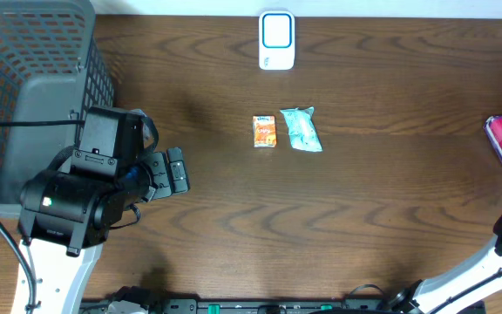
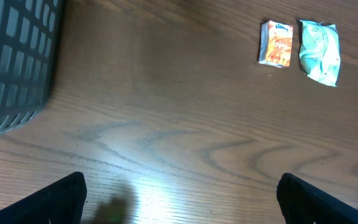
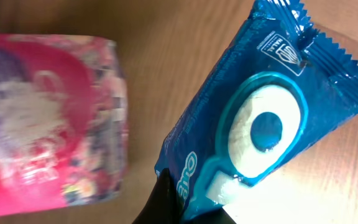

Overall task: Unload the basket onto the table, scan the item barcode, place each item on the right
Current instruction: 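Carry the Oreo pack to the right edge beside the pink box, then reach the right gripper over and grasp the mint-green packet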

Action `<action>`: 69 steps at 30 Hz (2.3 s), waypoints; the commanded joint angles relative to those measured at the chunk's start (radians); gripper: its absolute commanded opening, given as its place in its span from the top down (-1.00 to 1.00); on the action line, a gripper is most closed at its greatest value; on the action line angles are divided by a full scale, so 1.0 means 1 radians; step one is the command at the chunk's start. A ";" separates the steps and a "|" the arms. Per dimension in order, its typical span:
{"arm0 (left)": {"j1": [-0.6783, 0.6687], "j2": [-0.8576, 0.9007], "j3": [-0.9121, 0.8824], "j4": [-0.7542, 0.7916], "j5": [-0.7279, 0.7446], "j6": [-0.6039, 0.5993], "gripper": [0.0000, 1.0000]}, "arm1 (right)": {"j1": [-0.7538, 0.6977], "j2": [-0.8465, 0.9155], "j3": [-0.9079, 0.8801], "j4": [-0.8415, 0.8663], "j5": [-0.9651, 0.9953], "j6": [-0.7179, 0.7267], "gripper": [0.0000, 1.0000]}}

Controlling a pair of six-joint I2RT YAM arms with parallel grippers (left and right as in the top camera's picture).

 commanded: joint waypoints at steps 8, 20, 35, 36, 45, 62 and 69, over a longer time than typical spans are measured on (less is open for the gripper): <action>0.004 0.003 0.004 -0.002 -0.013 -0.006 -0.95 | -0.050 0.003 -0.145 0.122 -0.016 -0.016 -0.04; 0.004 0.003 0.004 -0.002 -0.013 -0.006 -0.96 | -0.001 -0.030 -0.198 0.202 -0.342 -0.128 0.02; 0.004 0.003 0.004 -0.002 -0.013 -0.006 -0.96 | 0.364 -0.298 -0.196 0.191 -0.862 -0.167 -0.05; 0.004 0.003 0.004 -0.002 -0.013 -0.006 -0.96 | 0.403 -0.294 -0.198 0.185 -0.856 -0.180 -0.11; 0.004 0.003 0.004 -0.002 -0.013 -0.006 -0.96 | 0.744 -0.175 -0.226 0.176 -0.603 -0.213 -0.64; 0.004 0.003 0.004 -0.002 -0.013 -0.006 -0.96 | 0.911 0.103 -0.227 0.254 -0.785 -0.161 0.98; 0.004 0.003 0.004 -0.002 -0.013 -0.006 -0.96 | 0.919 0.006 -0.219 0.251 -0.714 -0.135 0.98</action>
